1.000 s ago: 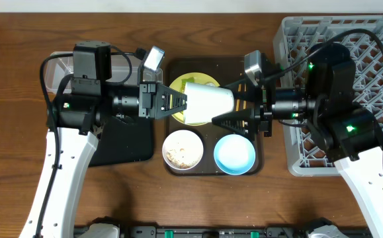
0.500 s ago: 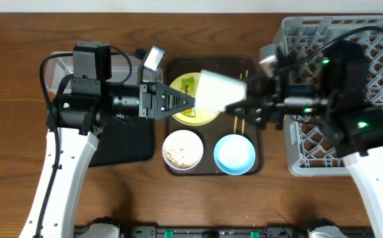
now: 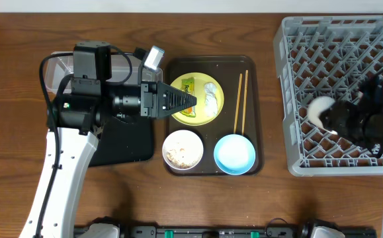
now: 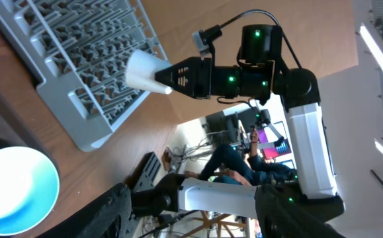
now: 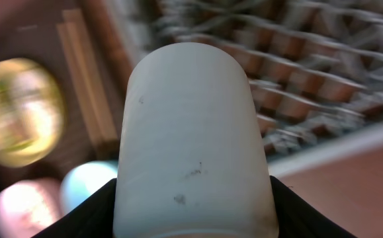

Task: Sort waste into correct bins and load items into the dishwasher rack
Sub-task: 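Place the white cup into the grey dish rack with the right gripper, then grasp the green snack wrapper on the yellow plate with the left gripper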

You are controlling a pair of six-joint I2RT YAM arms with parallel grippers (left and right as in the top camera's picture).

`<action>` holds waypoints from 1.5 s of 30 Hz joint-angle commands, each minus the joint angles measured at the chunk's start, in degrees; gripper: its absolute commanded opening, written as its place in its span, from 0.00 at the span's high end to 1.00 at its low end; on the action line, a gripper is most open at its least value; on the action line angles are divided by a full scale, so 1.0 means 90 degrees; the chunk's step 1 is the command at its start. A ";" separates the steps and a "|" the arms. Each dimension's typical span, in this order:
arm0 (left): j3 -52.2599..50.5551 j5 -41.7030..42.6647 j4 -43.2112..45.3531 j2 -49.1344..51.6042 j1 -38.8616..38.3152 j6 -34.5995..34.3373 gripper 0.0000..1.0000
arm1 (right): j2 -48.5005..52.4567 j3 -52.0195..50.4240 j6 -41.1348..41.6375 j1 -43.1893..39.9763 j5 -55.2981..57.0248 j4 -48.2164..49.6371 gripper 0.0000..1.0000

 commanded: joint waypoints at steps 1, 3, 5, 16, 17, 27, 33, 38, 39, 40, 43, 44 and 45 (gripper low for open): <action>0.0066 -0.0204 0.0027 0.0015 0.0002 0.0107 0.37 | 0.0199 0.0085 0.0457 -0.0049 0.1506 -0.0056 0.48; 0.0063 -0.0199 -0.0002 0.0015 0.0002 0.0104 0.37 | 0.0430 0.0085 0.0573 -0.0049 0.1634 -0.0095 0.48; 0.0063 -0.0197 -0.0073 0.0015 0.0002 0.0107 0.37 | 0.0692 0.0085 0.0588 -0.0049 0.1656 -0.0097 0.48; 0.0058 -0.0202 -0.0236 0.0015 0.0002 0.0107 0.37 | 0.2123 0.0085 0.0588 -0.0049 0.1338 0.0151 0.22; 0.0058 -0.0202 -0.0238 0.0015 0.0002 0.0107 0.37 | 0.2118 0.0087 0.0590 -0.0049 0.1321 0.0202 0.18; 0.0058 -0.2234 -0.0265 0.0015 -0.0396 0.0107 0.37 | 0.1195 0.0398 -0.0469 -0.0022 -0.1464 0.0464 0.08; 0.0058 -0.6659 -0.0398 0.0330 -0.1251 0.0107 0.37 | 0.0639 0.0398 -0.0663 0.0182 -0.3152 0.0984 0.06; 0.0100 -0.7631 0.0187 0.1370 -0.1608 0.0112 0.37 | 0.0597 0.0398 -0.0661 0.0590 -0.3155 0.1042 0.07; 0.0146 -0.7633 0.0255 0.1615 -0.1605 0.0112 0.38 | 0.0605 0.0398 -0.0661 0.0678 -0.3152 0.1047 0.07; 0.0199 -0.7635 0.0308 0.1860 -0.1605 0.0114 0.37 | 0.0607 0.0398 -0.0661 0.0741 -0.3147 0.1047 0.07; 0.0442 -0.7648 0.0410 0.2662 -0.1600 0.0221 0.38 | 0.0607 0.0398 -0.0656 0.0923 -0.2980 0.1047 0.07; 0.0505 -0.7691 0.0449 0.2883 -0.1603 0.0279 0.39 | 0.0607 0.0398 -0.0658 0.0964 -0.2924 0.1047 0.07; 0.0551 -0.7864 0.0512 0.3123 -0.1605 0.0299 0.38 | 0.0607 0.0398 -0.0658 0.1005 -0.2873 0.1042 0.07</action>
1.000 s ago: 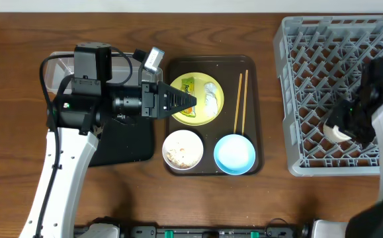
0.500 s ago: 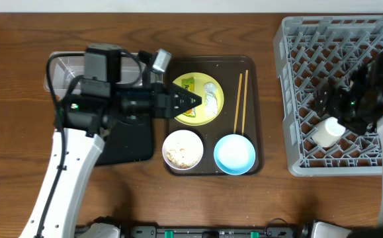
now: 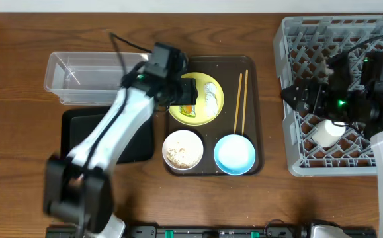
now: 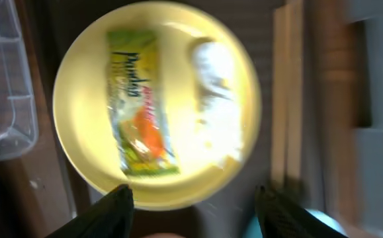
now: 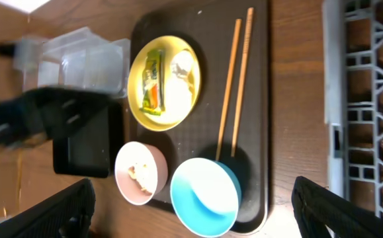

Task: Sort waste into correct bins and load items into the dishwasher rack
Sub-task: 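Grasp the green snack wrapper on the yellow plate with the left gripper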

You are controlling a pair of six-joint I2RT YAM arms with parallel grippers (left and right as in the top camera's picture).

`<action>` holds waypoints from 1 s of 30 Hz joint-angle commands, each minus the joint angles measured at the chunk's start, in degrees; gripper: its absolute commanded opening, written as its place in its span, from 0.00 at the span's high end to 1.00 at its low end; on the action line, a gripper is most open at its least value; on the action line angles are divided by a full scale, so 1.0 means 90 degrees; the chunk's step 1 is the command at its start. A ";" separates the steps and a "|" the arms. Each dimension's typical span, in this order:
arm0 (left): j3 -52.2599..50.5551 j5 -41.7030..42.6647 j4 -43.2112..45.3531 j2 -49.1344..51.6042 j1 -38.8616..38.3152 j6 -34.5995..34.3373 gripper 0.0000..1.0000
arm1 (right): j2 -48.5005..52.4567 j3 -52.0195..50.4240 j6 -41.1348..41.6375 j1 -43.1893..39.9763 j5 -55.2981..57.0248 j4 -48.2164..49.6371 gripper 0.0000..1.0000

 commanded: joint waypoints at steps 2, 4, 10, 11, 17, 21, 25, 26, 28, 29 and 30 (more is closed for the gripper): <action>0.0323 -0.1180 0.0194 0.0852 -0.0005 0.0206 0.38 | 0.0017 0.0070 -0.0117 0.0197 0.0053 -0.0010 0.07; 0.0323 -0.1574 0.0301 0.1146 -0.0005 0.0211 0.38 | 0.0017 0.0070 -0.0117 0.0240 0.0063 -0.0041 0.07; 0.0323 -0.1603 0.0811 0.1761 -0.0012 0.0325 0.38 | 0.0017 0.0068 -0.0117 0.0454 0.0073 -0.0085 0.07; 0.0323 -0.1535 0.0882 0.1870 -0.0024 0.0325 0.40 | 0.0017 0.0068 -0.0114 0.0471 0.0085 -0.0085 0.06; 0.0323 -0.1001 0.1022 0.2098 -0.0095 0.0325 0.69 | 0.0017 0.0066 -0.0117 0.0478 0.0114 -0.0104 0.06; 0.0338 -0.0993 0.0916 0.1902 -0.0051 0.0250 0.94 | 0.0017 0.0066 -0.0114 0.0478 0.0112 -0.0114 0.06; 0.0444 -0.0969 0.0746 0.1253 0.0068 0.0131 0.94 | 0.0017 0.0066 -0.0117 0.0478 0.0114 -0.0129 0.06; 0.0471 -0.0969 0.0682 0.1005 0.0104 0.0129 0.94 | 0.0017 0.0066 -0.0117 0.0478 0.0114 -0.0129 0.06; 0.0491 -0.0976 0.0585 0.0503 0.0165 0.0134 0.94 | 0.0017 0.0066 -0.0117 0.0478 0.0114 -0.0129 0.06; 0.0491 -0.1013 0.0546 0.0274 0.0202 0.0136 0.94 | 0.0017 0.0066 -0.0117 0.0478 0.0114 -0.0131 0.06; 0.0491 -0.1120 0.0478 0.0032 0.0250 0.0136 0.94 | 0.0017 0.0066 -0.0117 0.0478 0.0114 -0.0129 0.06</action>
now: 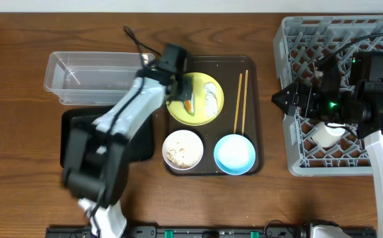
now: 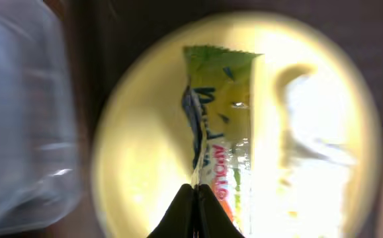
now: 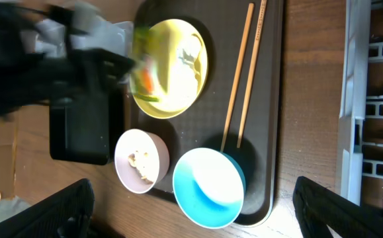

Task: Sort waste into correct bins and load items into the dishwasher rack
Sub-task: 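Grasp the green snack wrapper on the yellow plate with the left gripper, then drop the green wrapper into the clear plastic container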

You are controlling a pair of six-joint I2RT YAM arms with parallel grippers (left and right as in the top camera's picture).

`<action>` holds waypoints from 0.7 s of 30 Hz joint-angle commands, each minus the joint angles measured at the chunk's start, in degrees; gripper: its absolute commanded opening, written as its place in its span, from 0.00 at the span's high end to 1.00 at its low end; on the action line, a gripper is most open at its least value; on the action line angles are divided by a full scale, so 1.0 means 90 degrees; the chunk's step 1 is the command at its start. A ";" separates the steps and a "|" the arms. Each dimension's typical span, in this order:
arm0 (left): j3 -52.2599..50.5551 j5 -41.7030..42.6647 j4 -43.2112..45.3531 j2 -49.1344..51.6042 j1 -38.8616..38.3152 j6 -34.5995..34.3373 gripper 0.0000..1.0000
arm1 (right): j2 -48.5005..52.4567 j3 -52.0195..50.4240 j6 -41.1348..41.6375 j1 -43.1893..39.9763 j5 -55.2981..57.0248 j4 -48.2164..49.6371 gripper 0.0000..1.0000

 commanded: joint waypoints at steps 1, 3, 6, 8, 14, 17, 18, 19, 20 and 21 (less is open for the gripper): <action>0.0243 -0.0308 -0.0143 -0.1039 0.0180 -0.0046 0.94 | 0.0015 0.0066 -0.0090 0.0112 -0.0024 -0.0010 0.06; 0.0243 -0.0903 -0.0296 -0.1314 0.0313 -0.0044 0.94 | 0.0015 0.0066 -0.0090 0.0112 -0.0024 -0.0010 0.06; 0.0231 -0.1809 -0.0539 -0.1370 0.0583 -0.0044 0.94 | 0.0015 0.0066 -0.0087 0.0112 -0.0024 -0.0015 0.06; 0.0177 -0.2106 -0.0546 -0.1239 0.0804 -0.0046 0.94 | 0.0015 0.0066 -0.0087 0.0112 -0.0027 -0.0015 0.06; 0.0175 -0.2123 -0.0381 -0.0639 0.1382 -0.0051 0.77 | 0.0015 0.0066 -0.0085 0.0112 -0.0027 -0.0012 0.06; 0.0257 -0.1853 -0.0418 -0.0721 0.1413 -0.0049 0.43 | 0.0015 0.0066 -0.0085 0.0112 -0.0027 -0.0034 0.06; 0.0325 -0.1724 -0.0454 -0.0818 0.1379 -0.0051 0.42 | 0.0015 0.0066 -0.0085 0.0112 -0.0027 -0.0032 0.06; 0.0391 -0.1586 -0.0486 -0.0923 0.1331 -0.0051 0.40 | 0.0015 0.0066 -0.0085 0.0112 -0.0027 -0.0032 0.06; 0.0459 -0.1367 -0.0520 -0.1071 0.1258 -0.0051 0.38 | 0.0015 0.0066 -0.0085 0.0112 -0.0027 -0.0032 0.05; 0.0491 -0.1188 -0.0525 -0.1202 0.1183 -0.0051 0.38 | 0.0015 0.0066 -0.0087 0.0112 -0.0024 -0.0032 0.05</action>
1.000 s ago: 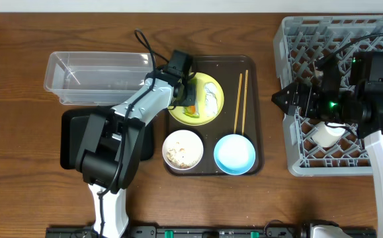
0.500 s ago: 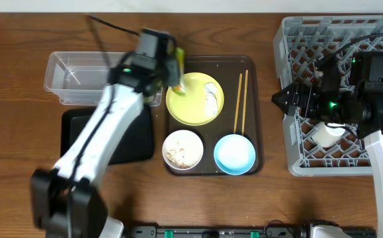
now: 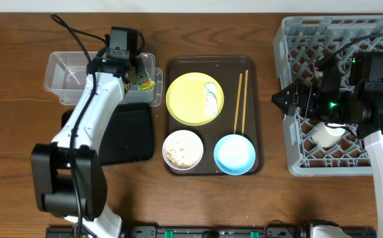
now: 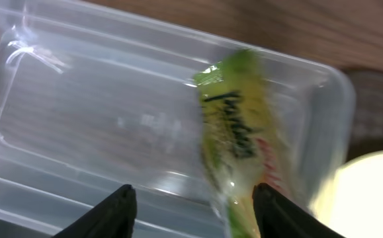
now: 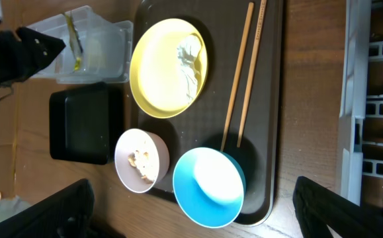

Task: Sort waste into correct bins and load items into the dishwasher rack
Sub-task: 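Drop the green wrapper into the clear plastic container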

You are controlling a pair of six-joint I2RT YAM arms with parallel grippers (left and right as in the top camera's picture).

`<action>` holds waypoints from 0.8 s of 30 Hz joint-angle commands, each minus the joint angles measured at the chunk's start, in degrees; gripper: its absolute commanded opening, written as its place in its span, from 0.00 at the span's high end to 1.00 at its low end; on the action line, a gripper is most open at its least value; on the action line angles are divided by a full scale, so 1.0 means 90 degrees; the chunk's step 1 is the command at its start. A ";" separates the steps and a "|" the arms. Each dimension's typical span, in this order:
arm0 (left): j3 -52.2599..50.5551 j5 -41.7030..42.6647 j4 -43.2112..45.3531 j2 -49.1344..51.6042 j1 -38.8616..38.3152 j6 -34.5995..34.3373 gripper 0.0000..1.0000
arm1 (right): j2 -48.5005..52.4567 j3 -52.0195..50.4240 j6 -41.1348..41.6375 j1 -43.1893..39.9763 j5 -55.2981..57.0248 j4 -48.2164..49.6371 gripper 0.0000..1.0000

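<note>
A green snack wrapper point(image 4: 244, 149) lies at the right end of the clear plastic bin point(image 4: 79, 99), also seen from above as the wrapper point(image 3: 149, 83). My left gripper point(image 4: 196, 198) hangs over it, open, its fingers either side and apart from the wrapper. The yellow plate point(image 3: 190, 99) on the brown tray point(image 3: 257, 119) holds only a crumpled white tissue point(image 3: 210, 96). A white cup point(image 3: 327, 135) rests in the grey dishwasher rack point(image 3: 350, 39). My right gripper point(image 3: 280, 99) is open at the rack's left edge, holding nothing.
On the tray also lie two wooden chopsticks point(image 3: 241, 99), a pink bowl of food scraps point(image 3: 182, 149) and a blue bowl point(image 3: 235, 154). A black bin point(image 3: 122, 135) sits in front of the clear bin, left of the tray.
My left gripper was shut on the wrapper over the yellow plate; now it is open over the clear bin and the wrapper lies inside. The right arm has not moved.
My right gripper first held the white cup over the rack while the left pointed at the plate. Then the cup lay in the rack, and the left hung open above the wrapper. It then shut on the wrapper, which is now in the clear bin.
</note>
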 commanded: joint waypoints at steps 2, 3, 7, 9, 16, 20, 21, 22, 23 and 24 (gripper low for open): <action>0.0304 0.0753 -0.0032 -0.0772 -0.0430 -0.0022 0.37 | 0.0015 0.0066 -0.0087 0.0112 -0.0024 -0.0017 0.05; 0.0301 0.0828 -0.0041 -0.0862 -0.0559 -0.0012 0.38 | 0.0015 0.0066 -0.0087 0.0112 -0.0024 -0.0015 0.05; 0.0253 0.0644 -0.0153 -0.0835 -0.1178 0.0634 0.37 | 0.0015 0.0066 -0.0087 0.0112 -0.0027 -0.0012 0.05; 0.0172 -0.0002 -0.0138 -0.0707 -0.1302 0.0648 0.52 | 0.0015 0.0066 -0.0085 0.0112 -0.0027 -0.0015 0.05; 0.0151 -0.0852 0.0165 0.0078 -0.0818 0.0644 0.88 | 0.0015 0.0066 -0.0041 0.0114 -0.0027 -0.0073 0.05; 0.0151 -0.0622 0.0131 0.0629 -0.0452 0.0648 0.88 | 0.0015 0.0066 -0.0041 0.0141 -0.0027 -0.0078 0.05; 0.0151 -0.0612 0.0068 0.0750 -0.0364 0.0648 0.89 | 0.0015 0.0066 -0.0041 0.0141 -0.0027 -0.0083 0.05; 0.0151 -0.0568 0.0007 0.0816 -0.0296 0.0644 0.89 | 0.0015 0.0066 -0.0044 0.0141 -0.0027 -0.0090 0.05; 0.0151 -0.0447 -0.0066 0.0833 -0.0223 0.0639 0.90 | 0.0015 0.0066 -0.0044 0.0141 -0.0024 -0.0107 0.05; 0.0170 -0.0316 -0.0126 0.0809 -0.0175 0.0622 0.91 | 0.0015 0.0066 -0.0044 0.0141 -0.0027 -0.0124 0.05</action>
